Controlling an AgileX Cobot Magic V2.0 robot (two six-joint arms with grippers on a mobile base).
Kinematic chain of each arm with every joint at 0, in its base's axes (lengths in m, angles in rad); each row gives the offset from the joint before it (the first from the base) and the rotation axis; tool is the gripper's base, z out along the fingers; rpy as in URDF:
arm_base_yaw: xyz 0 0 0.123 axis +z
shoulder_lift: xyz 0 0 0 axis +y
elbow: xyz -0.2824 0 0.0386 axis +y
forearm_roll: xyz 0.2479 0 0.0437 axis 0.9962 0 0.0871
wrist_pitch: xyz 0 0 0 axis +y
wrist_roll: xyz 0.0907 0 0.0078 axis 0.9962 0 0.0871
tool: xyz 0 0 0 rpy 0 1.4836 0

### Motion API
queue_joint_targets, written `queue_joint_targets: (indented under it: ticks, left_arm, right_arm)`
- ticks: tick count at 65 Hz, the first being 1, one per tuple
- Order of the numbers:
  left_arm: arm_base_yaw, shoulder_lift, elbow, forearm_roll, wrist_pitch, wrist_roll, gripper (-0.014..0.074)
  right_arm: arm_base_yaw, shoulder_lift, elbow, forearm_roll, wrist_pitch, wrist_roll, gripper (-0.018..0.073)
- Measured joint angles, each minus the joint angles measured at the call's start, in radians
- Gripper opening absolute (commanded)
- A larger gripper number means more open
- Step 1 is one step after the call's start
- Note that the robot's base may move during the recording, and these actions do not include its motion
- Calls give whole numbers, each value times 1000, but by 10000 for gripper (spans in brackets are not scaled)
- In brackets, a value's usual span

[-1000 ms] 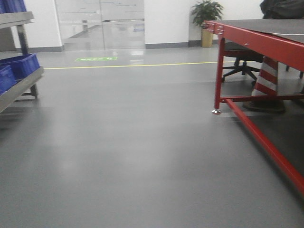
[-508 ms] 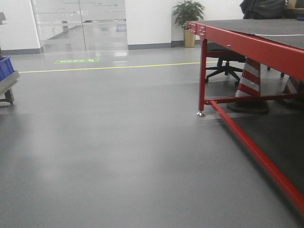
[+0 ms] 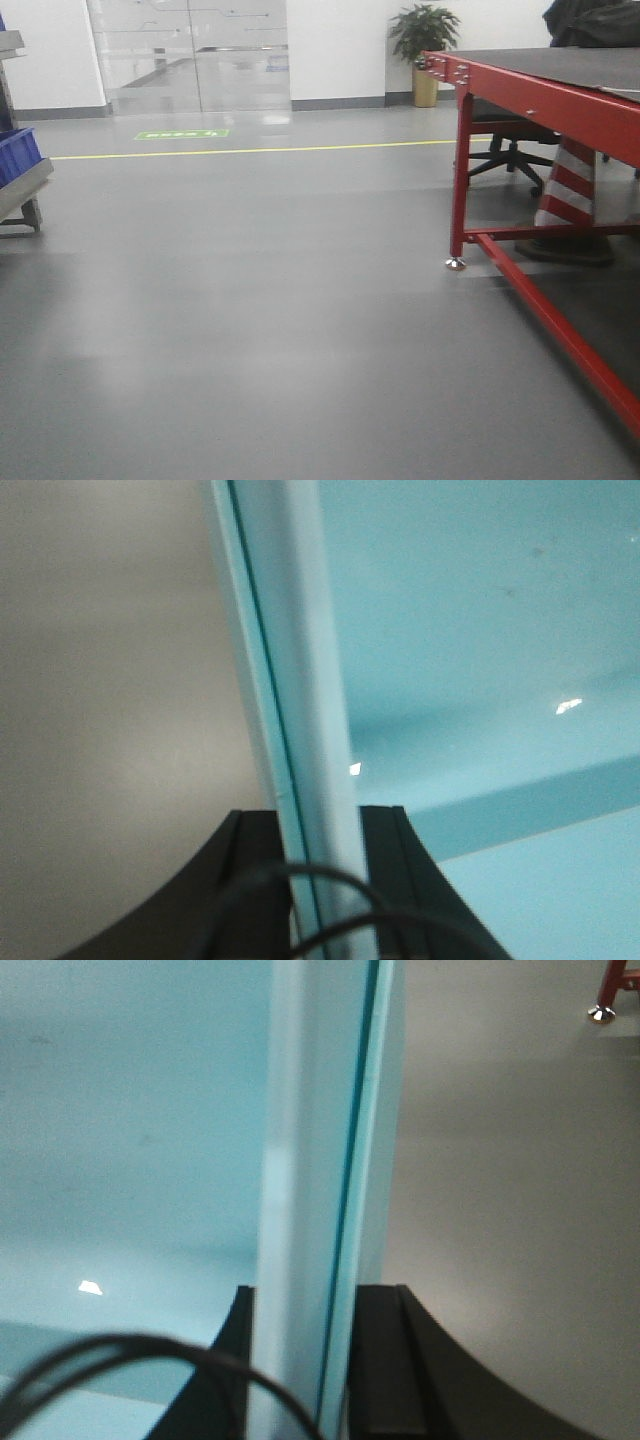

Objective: Move two blue bins to right shelf middle
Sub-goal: 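Drive the base across the floor holding the light-blue bin in both grippers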

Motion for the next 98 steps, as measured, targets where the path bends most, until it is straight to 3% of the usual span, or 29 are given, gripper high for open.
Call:
queue_joint_targets:
  ticks: [98]
  left_arm:
    - [0,0,0,2,0,0,-111]
  right_arm:
    - [0,0,0,0,-6,0,-153]
